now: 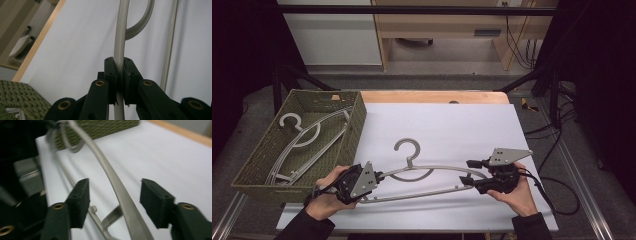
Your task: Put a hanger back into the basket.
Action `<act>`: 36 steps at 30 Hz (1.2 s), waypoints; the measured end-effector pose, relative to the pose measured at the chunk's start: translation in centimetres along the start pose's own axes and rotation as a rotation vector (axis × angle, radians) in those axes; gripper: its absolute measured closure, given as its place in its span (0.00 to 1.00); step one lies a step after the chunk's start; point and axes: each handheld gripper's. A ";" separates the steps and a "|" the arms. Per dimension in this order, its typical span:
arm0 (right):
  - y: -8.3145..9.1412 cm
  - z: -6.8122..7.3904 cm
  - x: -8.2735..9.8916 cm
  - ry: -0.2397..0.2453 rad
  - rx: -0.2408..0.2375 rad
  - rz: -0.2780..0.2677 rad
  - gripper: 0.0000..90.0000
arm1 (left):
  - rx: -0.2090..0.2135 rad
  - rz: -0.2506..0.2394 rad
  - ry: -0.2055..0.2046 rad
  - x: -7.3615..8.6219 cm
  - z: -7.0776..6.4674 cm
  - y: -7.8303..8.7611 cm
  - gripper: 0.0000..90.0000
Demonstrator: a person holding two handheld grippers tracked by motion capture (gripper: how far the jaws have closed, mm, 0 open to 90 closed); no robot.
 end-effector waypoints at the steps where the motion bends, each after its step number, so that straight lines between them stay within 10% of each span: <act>1: 0.2 -0.1 0.0 -0.004 0.029 -0.012 0.38 | 0.000 0.000 0.000 0.0 0.0 0.0 0.93; 13: 2.0 -1.3 0.6 -0.065 0.236 -0.118 0.16 | -0.144 0.018 0.257 -0.4 2.1 -0.3 0.93; 36: 3.8 -1.6 2.2 -0.122 0.328 -0.160 0.11 | -0.313 -0.098 0.345 -2.7 8.4 7.2 0.92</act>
Point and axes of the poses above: each handheld gripper's, and its own axes: y roughly backward along the jaws, x roughly out of its underside, z roughly to its left, and after that the axes turned 12 degrees about -z, right-handed
